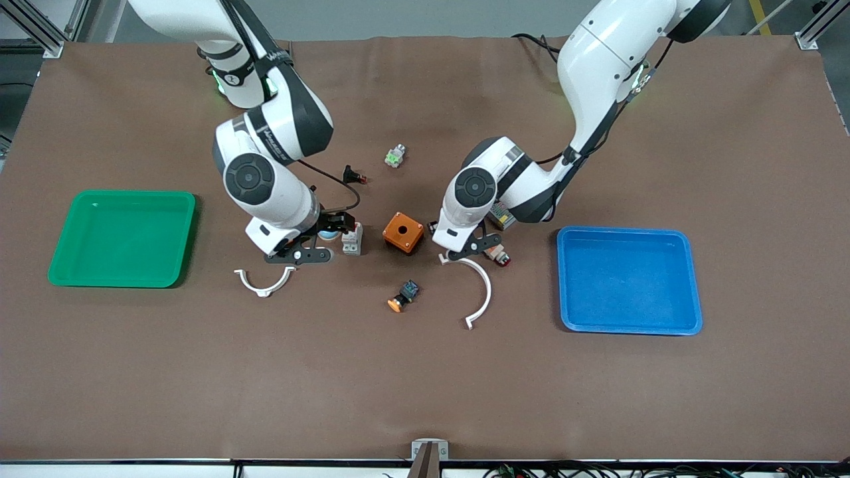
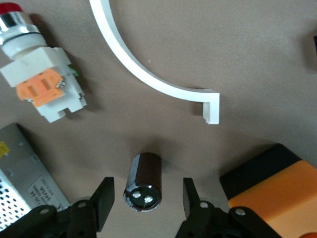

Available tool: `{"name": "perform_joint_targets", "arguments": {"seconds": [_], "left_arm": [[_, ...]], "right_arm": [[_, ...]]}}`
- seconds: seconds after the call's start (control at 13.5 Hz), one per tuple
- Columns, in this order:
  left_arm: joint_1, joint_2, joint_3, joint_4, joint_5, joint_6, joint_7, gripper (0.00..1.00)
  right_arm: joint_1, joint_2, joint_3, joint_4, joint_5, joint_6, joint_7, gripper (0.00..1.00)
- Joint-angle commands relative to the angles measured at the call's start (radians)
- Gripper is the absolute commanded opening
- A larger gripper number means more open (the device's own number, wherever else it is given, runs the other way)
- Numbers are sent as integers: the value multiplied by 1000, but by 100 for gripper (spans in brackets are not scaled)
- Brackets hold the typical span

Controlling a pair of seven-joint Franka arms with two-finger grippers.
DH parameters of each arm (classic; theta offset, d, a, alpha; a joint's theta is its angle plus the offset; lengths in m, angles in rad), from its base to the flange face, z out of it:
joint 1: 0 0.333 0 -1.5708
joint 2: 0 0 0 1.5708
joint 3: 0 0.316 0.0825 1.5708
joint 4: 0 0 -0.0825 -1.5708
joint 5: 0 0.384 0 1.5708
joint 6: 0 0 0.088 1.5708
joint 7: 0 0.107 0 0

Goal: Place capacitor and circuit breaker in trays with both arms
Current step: 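Lower the left gripper onto the black capacitor while the right gripper reaches the breaker, then close the left gripper on the capacitor while the right gripper grasps the breaker, then carry the capacitor to the blue tray while the right gripper lifts the breaker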

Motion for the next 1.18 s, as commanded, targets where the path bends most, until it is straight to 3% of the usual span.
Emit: {"name": "perform_joint_targets", "arguments": {"seconds": [0.0,0.07,0.22,0.37,0.66,0.96,1.11], "left_arm": [[-5,31,6,11,32,21,-21,49],[-5,32,6,9,35,21,-21,43],[-5,31,6,9,35,21,-20,21],[2,20,6,12,35,15,-13,1],[61,-94,9,17,54,-61,-7,0],[176,-213,9,12,183,-206,93,0],[263,-239,3,12,225,-252,202,0]], "right_arm": [[12,18,-8,-59,14,65,10,100],[11,32,-8,-57,23,67,13,100],[17,55,-10,-57,104,85,25,100],[31,84,-10,-57,120,119,24,100],[49,129,-10,-59,120,159,24,100],[54,149,-10,-62,120,176,25,98],[58,150,-10,-68,122,179,25,78]]}}
